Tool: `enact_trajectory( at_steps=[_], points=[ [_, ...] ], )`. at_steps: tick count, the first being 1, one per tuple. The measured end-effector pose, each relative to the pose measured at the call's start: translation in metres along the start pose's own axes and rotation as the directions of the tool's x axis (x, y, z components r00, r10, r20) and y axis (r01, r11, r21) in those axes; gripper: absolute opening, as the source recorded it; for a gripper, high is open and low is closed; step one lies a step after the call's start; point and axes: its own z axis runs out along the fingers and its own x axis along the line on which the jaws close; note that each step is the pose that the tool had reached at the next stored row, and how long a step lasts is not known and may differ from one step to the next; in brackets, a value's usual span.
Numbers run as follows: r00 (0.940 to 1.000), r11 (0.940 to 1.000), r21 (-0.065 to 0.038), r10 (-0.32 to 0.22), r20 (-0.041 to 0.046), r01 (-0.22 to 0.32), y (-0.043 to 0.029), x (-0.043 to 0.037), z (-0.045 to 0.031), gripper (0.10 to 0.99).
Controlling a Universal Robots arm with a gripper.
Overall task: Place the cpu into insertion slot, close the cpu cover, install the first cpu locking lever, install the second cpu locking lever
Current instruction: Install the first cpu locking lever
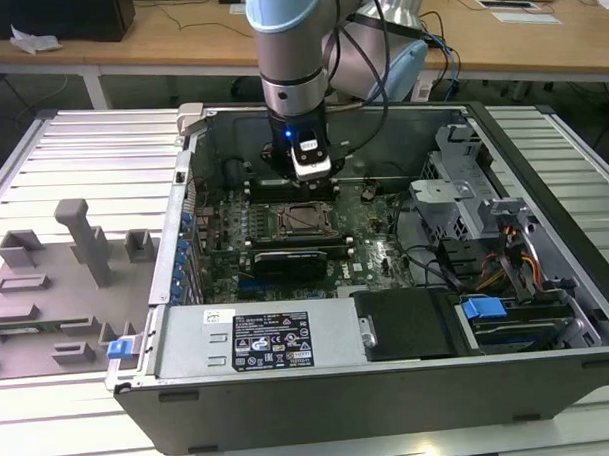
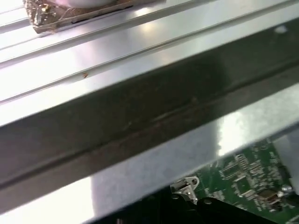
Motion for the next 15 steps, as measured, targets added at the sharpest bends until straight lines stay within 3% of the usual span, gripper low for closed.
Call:
enact_trajectory(
  at_steps=[1, 7, 12, 15],
  points=[
    [0.9999, 1.0, 0.005, 0.001, -0.0104, -0.001, 0.0002, -0.0004, 0.0001, 0.106],
    [1.0, 1.0, 0.008, 0.001, -0.0098, -0.001, -0.0029, -0.0006, -0.0002, 0.106],
    [1.0, 0.9993, 0.036, -0.003, 0.0017, 0.003, -0.0064, -0.0008, -0.0008, 0.106],
    [0.9999, 0.998, 0.063, -0.008, 0.0129, 0.007, -0.0069, -0.0008, -0.0017, 0.106]
  ],
)
